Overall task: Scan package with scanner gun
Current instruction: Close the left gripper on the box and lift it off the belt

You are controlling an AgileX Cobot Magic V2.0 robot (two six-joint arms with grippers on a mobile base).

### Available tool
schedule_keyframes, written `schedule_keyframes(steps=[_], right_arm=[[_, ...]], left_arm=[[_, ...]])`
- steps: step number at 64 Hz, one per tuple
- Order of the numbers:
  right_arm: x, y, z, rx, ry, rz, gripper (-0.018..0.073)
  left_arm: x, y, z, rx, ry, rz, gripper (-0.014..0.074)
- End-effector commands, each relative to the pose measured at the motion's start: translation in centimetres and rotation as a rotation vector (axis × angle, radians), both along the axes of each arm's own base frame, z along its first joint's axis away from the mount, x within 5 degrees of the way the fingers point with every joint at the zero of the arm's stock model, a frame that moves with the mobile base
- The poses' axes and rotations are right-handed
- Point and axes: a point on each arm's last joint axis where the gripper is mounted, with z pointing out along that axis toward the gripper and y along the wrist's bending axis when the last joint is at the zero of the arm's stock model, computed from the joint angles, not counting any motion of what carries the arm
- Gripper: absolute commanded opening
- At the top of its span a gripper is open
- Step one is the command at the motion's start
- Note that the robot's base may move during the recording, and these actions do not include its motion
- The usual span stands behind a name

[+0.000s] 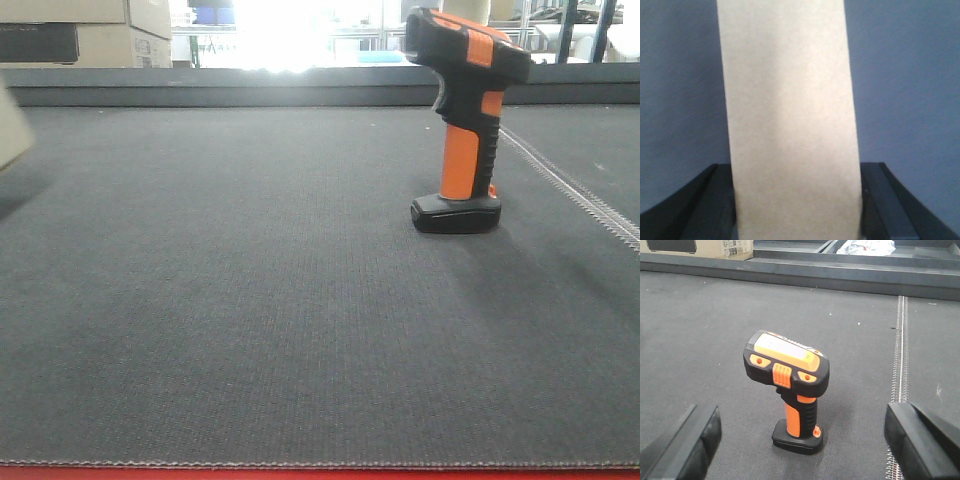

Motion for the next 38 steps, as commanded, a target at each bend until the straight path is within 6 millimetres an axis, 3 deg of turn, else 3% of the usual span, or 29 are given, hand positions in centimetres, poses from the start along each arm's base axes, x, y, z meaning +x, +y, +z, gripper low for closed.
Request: schedule_keyframes(steps=[1,20,38], right_arm=[[0.1,0.0,0.5,-0.006,-0.034,0.000,0.0568],[0.1,0.0,0.5,-0.006,-0.034,0.000,0.0568],[0.1,0.3,-0.5,0.012,-0.011,0.010,0.0568]], left_arm=[[-0.6,-1.4,2.2,-0.141,-0.091,0.023,-0.0111],[-0.4,-4.1,5.2,-0.524,-0.238,0.001,-0.0111],[-0.4,-4.1,4.5,-0.544,-0.208,0.025,-0.0111]])
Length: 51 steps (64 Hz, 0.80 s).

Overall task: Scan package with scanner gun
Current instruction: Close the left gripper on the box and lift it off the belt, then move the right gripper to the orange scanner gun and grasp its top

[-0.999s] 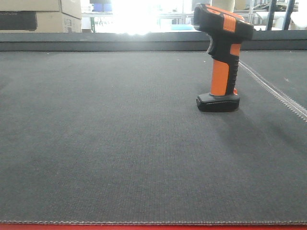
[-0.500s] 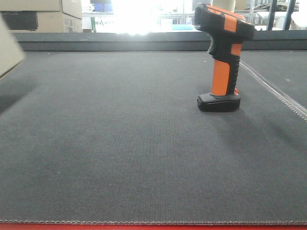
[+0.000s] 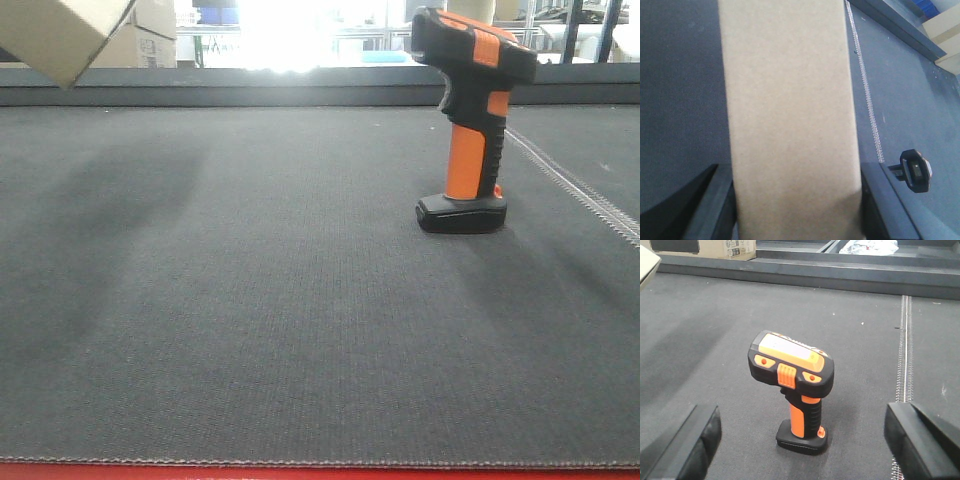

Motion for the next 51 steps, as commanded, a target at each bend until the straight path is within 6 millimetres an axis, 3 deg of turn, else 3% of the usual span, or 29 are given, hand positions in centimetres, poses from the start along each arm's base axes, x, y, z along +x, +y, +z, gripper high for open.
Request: schedule_keyframes(steps=[1,18,34,51], right_arm=[[0.1,0.3,-0.6,0.003,-0.012,0.010,0.0568],[0.9,1.9,-3.7,0.044,0.000,0.062,0.0568],[4.4,2.4,-5.6,0.103,0.002,-0.013,0.0568],[8.6,3.3,-8.8,0.151,0.130,-0.096,0.0568]], left_arm=[[-0.3,-0.2,0.2,-0.022,-0.003,0.009,-0.0111],[-0.5,-0.1,-2.2,-0.038,0.076,0.010,-0.0111],[-0.5,-0.2,-2.8,-0.030,0.100,0.007,-0.0111],[-0.5,-0.2,-2.8,-0.030,0.100,0.007,-0.0111]])
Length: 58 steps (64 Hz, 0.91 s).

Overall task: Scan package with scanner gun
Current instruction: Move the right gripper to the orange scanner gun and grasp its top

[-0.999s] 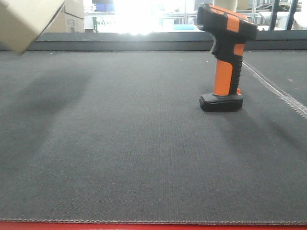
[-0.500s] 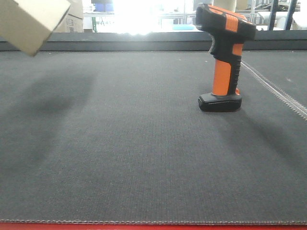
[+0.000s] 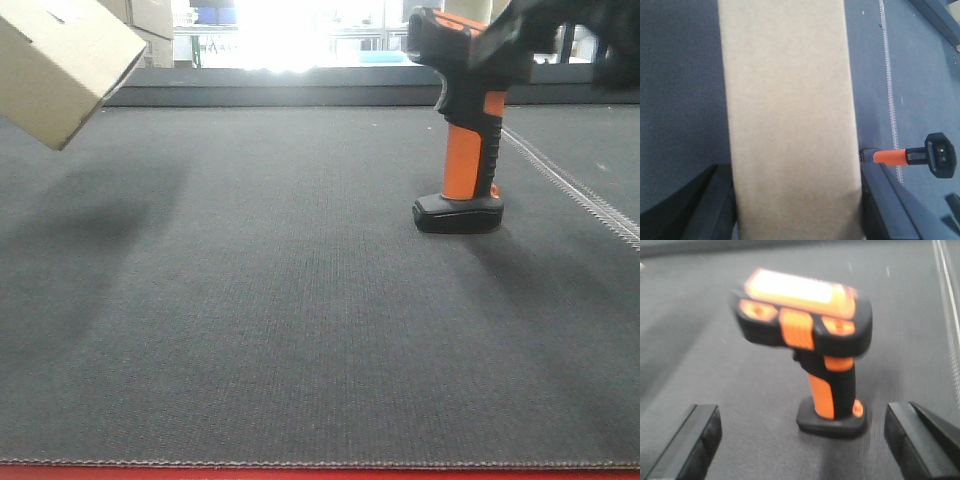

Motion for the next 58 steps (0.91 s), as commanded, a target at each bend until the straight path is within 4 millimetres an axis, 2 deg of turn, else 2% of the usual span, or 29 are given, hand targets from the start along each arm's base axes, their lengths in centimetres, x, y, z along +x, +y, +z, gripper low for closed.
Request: schedule_keyframes(steps=[1,16,27,40,58], right_arm=[[1.4,0.2,-0.3,0.016,-0.027,-0.038,0.0568],[3.5,1.5,-1.9,-0.007,-0.098,-0.053,0.0568],[4.5,1.4,-3.2,-0.002,-0.130,-0.119,0.0568],[5.2,1.1,-3.5,-0.012,-0.214,-0.165,0.0568],[5.7,1.4,-4.3,-0.024,-0.199,-0.161,0.0568]], left_arm=[[-0.2,-0.3,0.7,-0.024,-0.023,0.003,-0.0111],[-0.2,-0.3,0.7,-0.024,-0.023,0.003,-0.0111],[-0.2,-0.3,0.7,-0.024,-0.023,0.003,-0.0111],[-0.2,-0.3,0.7,-0.024,-0.023,0.003,-0.0111],[-0.2,-0.3,0.7,-0.024,-0.023,0.003,-0.0111]])
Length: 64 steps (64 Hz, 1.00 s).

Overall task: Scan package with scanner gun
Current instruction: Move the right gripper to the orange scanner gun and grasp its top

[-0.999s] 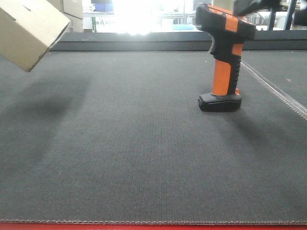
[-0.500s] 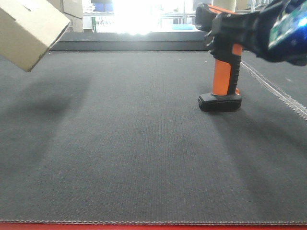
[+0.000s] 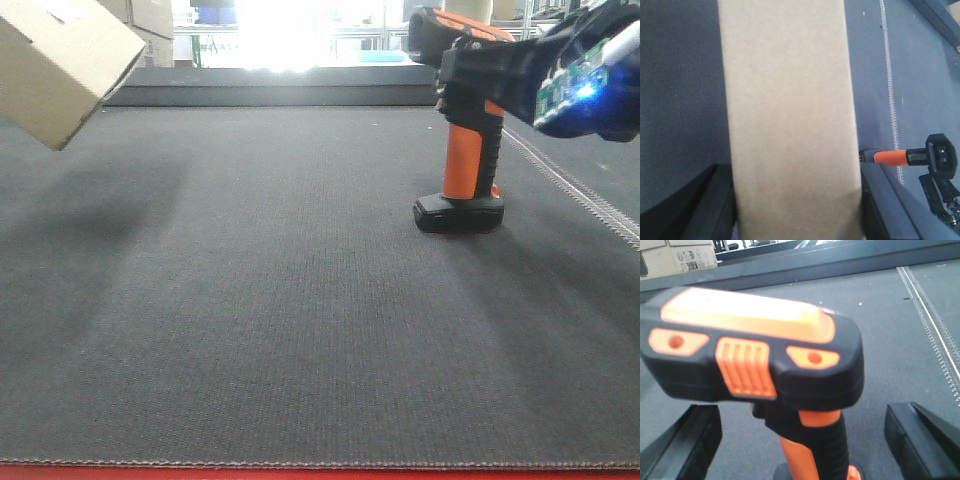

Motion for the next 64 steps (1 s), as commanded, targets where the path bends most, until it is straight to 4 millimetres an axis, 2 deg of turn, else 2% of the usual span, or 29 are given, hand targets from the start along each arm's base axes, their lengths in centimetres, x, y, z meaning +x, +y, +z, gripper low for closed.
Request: schedule_keyframes(steps=[1,15,34,64], right_arm=[[0.5,0.2,0.2,-0.005,-0.028,-0.005,0.0568],[2.0,1.3,0.4,0.001,-0.044,0.013,0.0568],[2.1,1.0,0.5,0.040,-0.045,-0.039,0.0568],[2.7,0.9,-0.6,0.014,-0.083,-0.067,0.0568]], left_arm=[[-0.2,-0.4,0.7,-0.024,-0.022,0.002,-0.0111],[-0.2,-0.4,0.7,-0.024,-0.022,0.002,-0.0111],[-0.2,-0.4,0.7,-0.024,-0.022,0.002,-0.0111],[-0.2,-0.4,0.7,-0.024,-0.022,0.002,-0.0111]])
